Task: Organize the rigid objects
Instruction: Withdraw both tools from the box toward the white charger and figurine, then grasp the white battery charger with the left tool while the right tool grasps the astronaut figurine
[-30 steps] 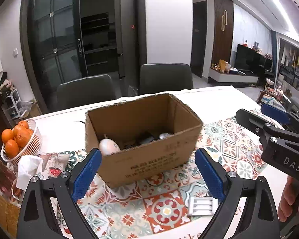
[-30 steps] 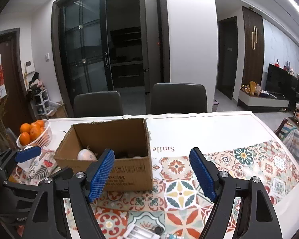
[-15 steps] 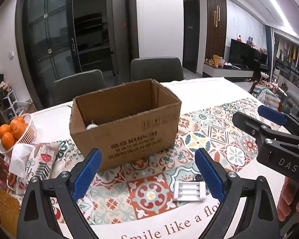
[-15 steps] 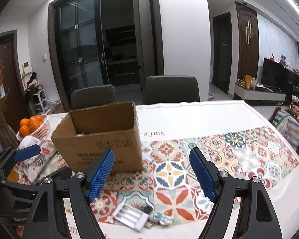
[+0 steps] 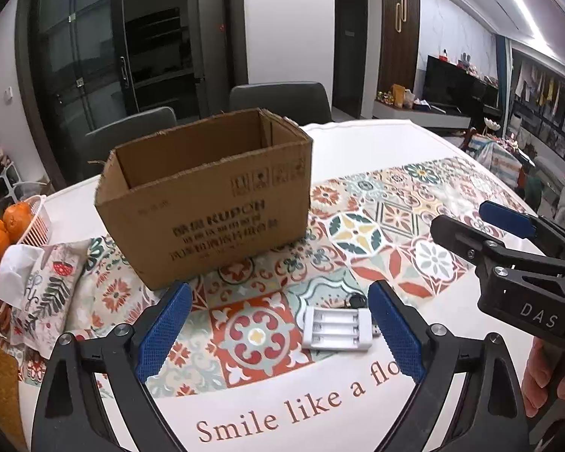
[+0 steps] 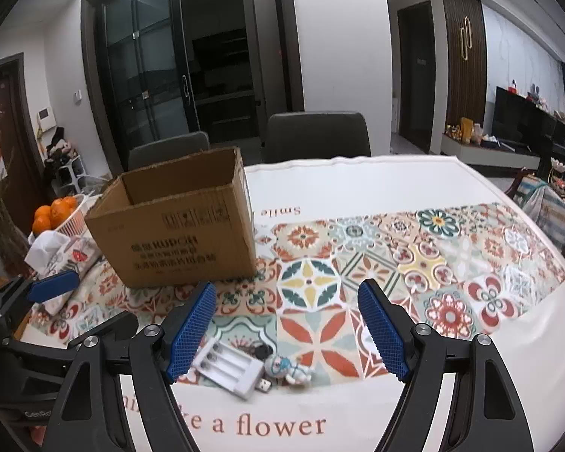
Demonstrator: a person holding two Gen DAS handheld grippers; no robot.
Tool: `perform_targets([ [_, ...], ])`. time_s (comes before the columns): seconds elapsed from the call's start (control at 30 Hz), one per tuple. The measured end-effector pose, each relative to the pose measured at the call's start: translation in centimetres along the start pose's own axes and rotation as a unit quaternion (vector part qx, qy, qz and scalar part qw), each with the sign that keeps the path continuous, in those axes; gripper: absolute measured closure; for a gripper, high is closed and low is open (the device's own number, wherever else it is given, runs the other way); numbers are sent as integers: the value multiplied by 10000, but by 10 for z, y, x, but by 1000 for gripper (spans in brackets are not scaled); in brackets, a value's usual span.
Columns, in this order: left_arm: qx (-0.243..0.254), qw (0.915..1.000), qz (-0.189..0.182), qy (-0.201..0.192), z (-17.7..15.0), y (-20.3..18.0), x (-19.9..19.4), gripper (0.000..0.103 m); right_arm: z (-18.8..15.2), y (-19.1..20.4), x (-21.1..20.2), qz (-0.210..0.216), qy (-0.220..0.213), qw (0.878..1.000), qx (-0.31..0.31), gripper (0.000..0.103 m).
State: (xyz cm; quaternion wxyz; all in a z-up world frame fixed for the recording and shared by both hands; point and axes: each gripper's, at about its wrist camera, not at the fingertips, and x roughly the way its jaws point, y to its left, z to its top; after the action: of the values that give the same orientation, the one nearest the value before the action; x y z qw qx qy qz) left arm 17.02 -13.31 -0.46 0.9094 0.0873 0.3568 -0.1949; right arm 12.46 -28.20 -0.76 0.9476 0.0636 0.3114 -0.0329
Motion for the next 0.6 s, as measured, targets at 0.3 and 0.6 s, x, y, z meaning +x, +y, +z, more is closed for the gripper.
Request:
perform_targets([
  [0.3, 91, 9994, -199, 256, -23, -12, 18, 7, -29, -11, 12, 129, 282, 9993, 189, 25],
  [0.6, 173, 9972, -510, 520, -44, -21, 42, 8, -53, -17, 23, 153, 478, 9984, 254, 25],
])
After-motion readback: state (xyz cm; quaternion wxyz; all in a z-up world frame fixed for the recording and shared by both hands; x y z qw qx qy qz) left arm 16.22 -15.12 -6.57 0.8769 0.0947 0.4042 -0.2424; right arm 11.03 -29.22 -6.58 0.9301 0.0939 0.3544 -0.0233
